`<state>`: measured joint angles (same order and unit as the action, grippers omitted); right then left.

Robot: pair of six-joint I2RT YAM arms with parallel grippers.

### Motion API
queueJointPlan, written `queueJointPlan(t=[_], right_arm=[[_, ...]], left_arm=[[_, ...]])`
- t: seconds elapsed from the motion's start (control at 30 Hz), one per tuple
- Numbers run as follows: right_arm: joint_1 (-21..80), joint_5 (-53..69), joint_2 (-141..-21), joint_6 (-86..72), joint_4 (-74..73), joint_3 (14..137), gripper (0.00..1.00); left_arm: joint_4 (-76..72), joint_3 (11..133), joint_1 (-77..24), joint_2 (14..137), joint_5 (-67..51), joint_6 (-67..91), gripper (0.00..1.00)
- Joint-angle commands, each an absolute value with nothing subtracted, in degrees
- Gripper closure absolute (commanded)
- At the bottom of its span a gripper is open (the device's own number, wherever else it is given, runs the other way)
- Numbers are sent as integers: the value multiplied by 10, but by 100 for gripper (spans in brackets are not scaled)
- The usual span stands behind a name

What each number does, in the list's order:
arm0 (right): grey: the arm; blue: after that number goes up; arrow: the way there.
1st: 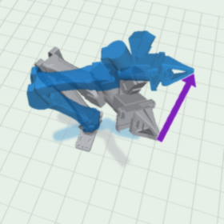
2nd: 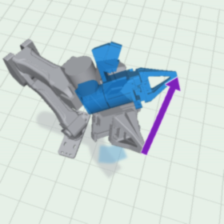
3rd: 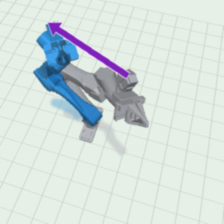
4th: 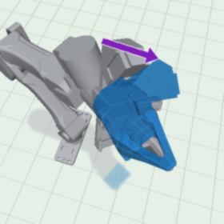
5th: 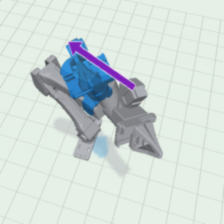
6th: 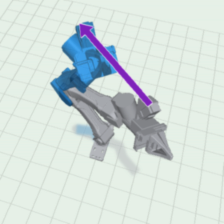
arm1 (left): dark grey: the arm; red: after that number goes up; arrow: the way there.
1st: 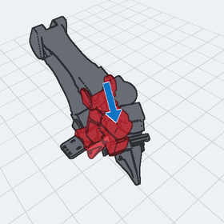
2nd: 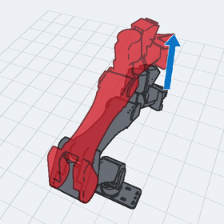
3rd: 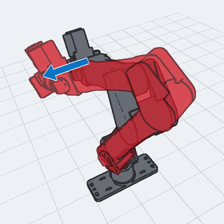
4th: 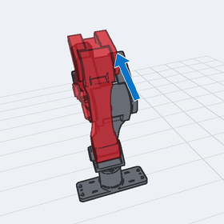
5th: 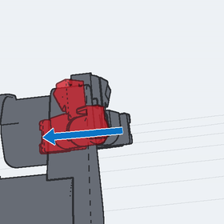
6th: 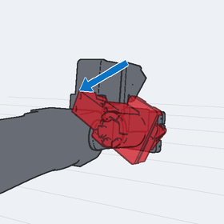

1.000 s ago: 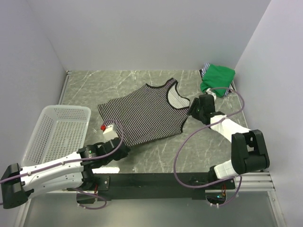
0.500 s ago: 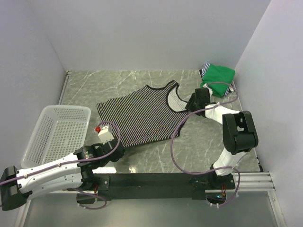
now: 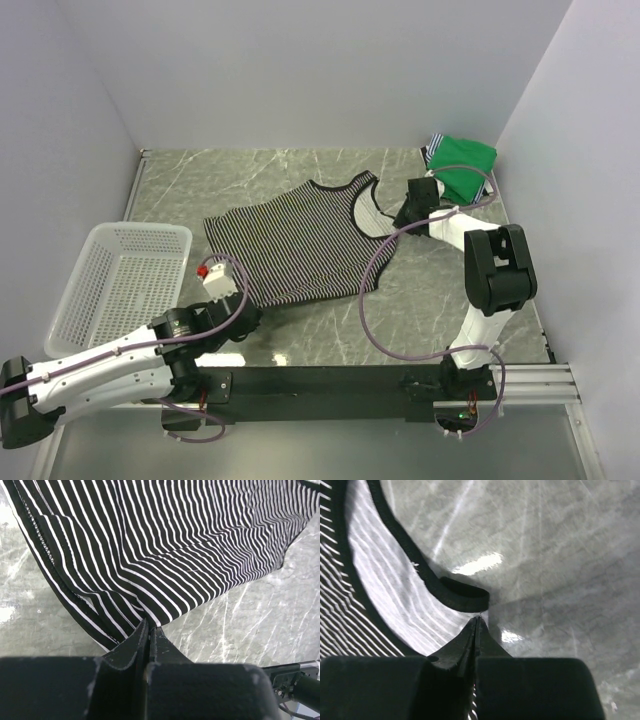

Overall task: Fold and stack the tank tops
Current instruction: Flatten the tank top out

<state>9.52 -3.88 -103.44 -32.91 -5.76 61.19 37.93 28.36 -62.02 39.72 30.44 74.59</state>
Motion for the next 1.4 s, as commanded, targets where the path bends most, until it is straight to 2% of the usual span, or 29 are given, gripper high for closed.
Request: queueJointPlan(t=[0.0, 0.07, 0.1, 0.13, 0.23, 0.3, 0.4, 0.63, 0.97, 1.03, 1.07, 1.1, 1.13, 1.17, 1.37], right_arm=[[99, -70, -1006, -310, -92, 643, 100], [101, -76, -985, -298, -108, 646, 99], [101, -78, -974, -296, -112, 643, 95], [101, -74, -963, -297, -111, 625, 86], [107, -45, -911, -305, -91, 568, 67], [116, -42, -878, -317, -78, 525, 61], [133, -12, -853, -339, -45, 471, 58], [178, -8, -855, -394, 21, 404, 52], [192, -77, -904, -399, 4, 442, 49], [195, -94, -925, -386, -22, 474, 54], [195, -100, -930, -381, -39, 484, 59], [195, -107, -933, -374, -46, 500, 82], [196, -121, -937, -369, -52, 508, 94], [197, -132, -938, -364, -71, 516, 100], [228, -271, -944, -292, -224, 631, 100]], left_arm=[[381, 322, -619, 383, 330, 721, 99], [382, 338, -611, 384, 347, 700, 99], [384, 359, -606, 386, 357, 693, 99], [382, 370, -599, 392, 366, 673, 99], [342, 408, -554, 408, 351, 628, 99], [303, 428, -506, 421, 329, 583, 99], [274, 445, -456, 463, 277, 545, 99], [269, 447, -444, 469, 247, 540, 99], [292, 416, -442, 420, 245, 552, 99], [289, 415, -442, 419, 239, 550, 99], [289, 411, -443, 418, 237, 551, 99], [287, 410, -442, 417, 234, 551, 99], [287, 409, -442, 416, 229, 550, 99], [286, 404, -443, 414, 224, 549, 99], [261, 373, -443, 410, 176, 543, 99]])
